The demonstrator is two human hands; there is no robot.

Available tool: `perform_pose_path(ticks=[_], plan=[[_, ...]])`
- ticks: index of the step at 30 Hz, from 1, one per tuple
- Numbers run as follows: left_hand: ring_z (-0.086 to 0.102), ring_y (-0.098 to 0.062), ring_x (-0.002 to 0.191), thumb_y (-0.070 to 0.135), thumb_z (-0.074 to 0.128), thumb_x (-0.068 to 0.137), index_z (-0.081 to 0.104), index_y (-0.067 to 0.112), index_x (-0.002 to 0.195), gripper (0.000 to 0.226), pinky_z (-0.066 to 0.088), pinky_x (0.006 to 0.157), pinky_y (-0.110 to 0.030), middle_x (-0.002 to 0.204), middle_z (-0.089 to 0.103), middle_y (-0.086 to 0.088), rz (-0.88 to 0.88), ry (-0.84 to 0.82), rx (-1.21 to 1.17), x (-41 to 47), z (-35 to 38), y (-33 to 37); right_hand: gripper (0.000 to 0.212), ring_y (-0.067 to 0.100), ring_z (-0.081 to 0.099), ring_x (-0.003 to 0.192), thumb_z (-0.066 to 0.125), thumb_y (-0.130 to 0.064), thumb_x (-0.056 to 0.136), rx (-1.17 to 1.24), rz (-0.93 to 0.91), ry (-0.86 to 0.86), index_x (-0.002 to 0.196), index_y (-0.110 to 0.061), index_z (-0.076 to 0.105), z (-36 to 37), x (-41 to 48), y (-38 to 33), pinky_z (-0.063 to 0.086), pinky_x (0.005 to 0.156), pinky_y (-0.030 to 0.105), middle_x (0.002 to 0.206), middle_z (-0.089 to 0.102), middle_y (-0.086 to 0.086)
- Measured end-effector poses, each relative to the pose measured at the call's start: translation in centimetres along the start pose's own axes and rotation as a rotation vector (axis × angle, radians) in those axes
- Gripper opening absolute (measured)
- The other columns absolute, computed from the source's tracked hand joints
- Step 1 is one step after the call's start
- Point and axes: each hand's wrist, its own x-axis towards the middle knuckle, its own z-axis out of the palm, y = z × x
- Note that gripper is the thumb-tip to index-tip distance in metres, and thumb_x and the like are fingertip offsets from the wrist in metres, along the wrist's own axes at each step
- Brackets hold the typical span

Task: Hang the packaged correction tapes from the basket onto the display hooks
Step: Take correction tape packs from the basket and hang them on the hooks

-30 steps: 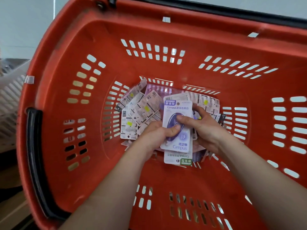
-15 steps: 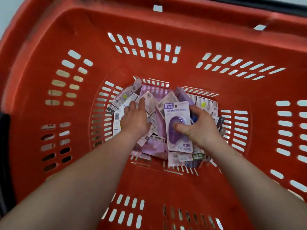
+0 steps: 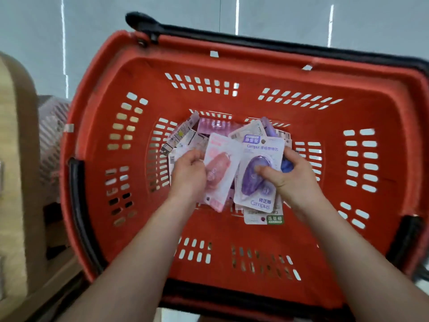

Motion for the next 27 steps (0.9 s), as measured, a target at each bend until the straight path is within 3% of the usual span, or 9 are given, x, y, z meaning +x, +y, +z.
perform_pose_path(ticks=[2, 5, 7, 9, 11, 14, 19, 22, 27], plan=[[0.068, -0.016, 0.085, 0.013, 0.040, 0.100, 0.066, 0.022, 0.105, 0.028, 0.057, 0.071, -0.033, 0.103, 0.072, -0.002, 0.012, 0.032, -0.132, -3.7, -0.1, 1.1, 0.042, 0.013, 0.072, 0.096, 0.075, 0.001, 0.082, 0.051, 0.011, -0.006, 0.119, -0.016, 0.066, -0.3, -2.5, -1.8, 0.060, 0.081, 0.032, 0.107, 0.075, -0.003], [0.065, 0.008, 0.075, 0.027, 0.040, 0.106, 0.062, 0.022, 0.095, 0.025, 0.048, 0.064, -0.010, 0.077, 0.070, 0.019, 0.088, -0.074, -0.309, -9.9, -1.6, 4.2, 0.042, 0.012, 0.072, 0.094, 0.075, 0.001, 0.082, 0.108, -0.001, -0.009, 0.120, -0.014, 0.065, -0.6, -6.3, -4.9, 0.060, 0.079, 0.029, 0.102, 0.077, -0.005], [0.062, 0.014, 0.063, 0.030, 0.042, 0.104, 0.060, 0.021, 0.099, 0.021, 0.044, 0.055, -0.004, 0.070, 0.067, 0.018, 0.144, -0.183, -0.323, -13.6, -2.8, 5.7, 0.037, 0.014, 0.072, 0.095, 0.074, 0.000, 0.083, 0.124, -0.018, -0.017, 0.114, -0.020, 0.067, -0.6, -8.8, -6.9, 0.060, 0.081, 0.033, 0.100, 0.077, -0.007], [0.066, 0.010, 0.073, 0.033, 0.050, 0.099, 0.060, 0.021, 0.113, 0.021, 0.051, 0.064, -0.009, 0.090, 0.070, 0.014, 0.150, -0.259, -0.330, -16.6, -3.8, 6.5, 0.033, 0.012, 0.072, 0.093, 0.073, -0.002, 0.084, 0.129, -0.059, -0.028, 0.109, -0.024, 0.069, -0.7, -11.2, -8.8, 0.058, 0.080, 0.033, 0.101, 0.077, -0.006], [0.068, -0.001, 0.100, 0.039, 0.060, 0.086, 0.058, 0.031, 0.119, 0.034, 0.056, 0.087, -0.025, 0.119, 0.067, 0.007, 0.095, -0.335, -0.435, -19.3, -4.8, 7.3, 0.030, 0.002, 0.070, 0.088, 0.075, -0.007, 0.084, 0.134, -0.107, -0.040, 0.105, -0.028, 0.070, -0.7, -13.5, -11.0, 0.055, 0.074, 0.021, 0.098, 0.076, -0.012], [0.066, -0.012, 0.112, 0.034, 0.066, 0.076, 0.059, 0.032, 0.116, 0.041, 0.054, 0.094, -0.031, 0.125, 0.068, 0.004, 0.109, -0.374, -0.556, -22.9, -6.1, 8.7, 0.031, -0.010, 0.065, 0.085, 0.076, -0.011, 0.083, 0.108, -0.167, -0.042, 0.101, -0.036, 0.067, -1.1, -16.5, -13.7, 0.050, 0.072, 0.010, 0.096, 0.073, -0.021], [0.073, -0.006, 0.087, 0.045, 0.065, 0.078, 0.057, 0.028, 0.126, 0.052, 0.056, 0.070, -0.019, 0.093, 0.077, 0.007, 0.217, -0.147, -0.439, -28.4, -6.7, 11.0, 0.022, 0.006, 0.069, 0.097, 0.071, -0.019, 0.090, 0.099, -0.171, -0.061, 0.098, -0.040, 0.070, -1.8, -20.9, -17.2, 0.057, 0.088, 0.032, 0.099, 0.074, -0.019], [0.073, -0.012, 0.088, 0.039, 0.060, 0.090, 0.067, 0.021, 0.116, 0.033, 0.059, 0.072, -0.024, 0.098, 0.077, -0.001, 0.224, -0.020, -0.538, -31.8, -6.7, 12.5, 0.013, 0.002, 0.069, 0.076, 0.059, -0.021, 0.097, 0.107, -0.160, -0.164, 0.097, -0.026, 0.071, -2.5, -24.1, -20.0, 0.053, 0.066, 0.017, 0.082, 0.075, -0.014], [0.069, -0.016, 0.077, 0.046, 0.057, 0.094, 0.073, 0.023, 0.100, 0.028, 0.056, 0.070, -0.031, 0.090, 0.074, -0.009, 0.243, 0.183, -0.589, -36.9, -7.5, 14.6, 0.020, 0.004, 0.071, 0.075, 0.048, -0.029, 0.102, 0.044, -0.157, -0.312, 0.097, -0.027, 0.067, -4.2, -28.3, -23.9, 0.053, 0.065, 0.019, 0.080, 0.075, -0.013]])
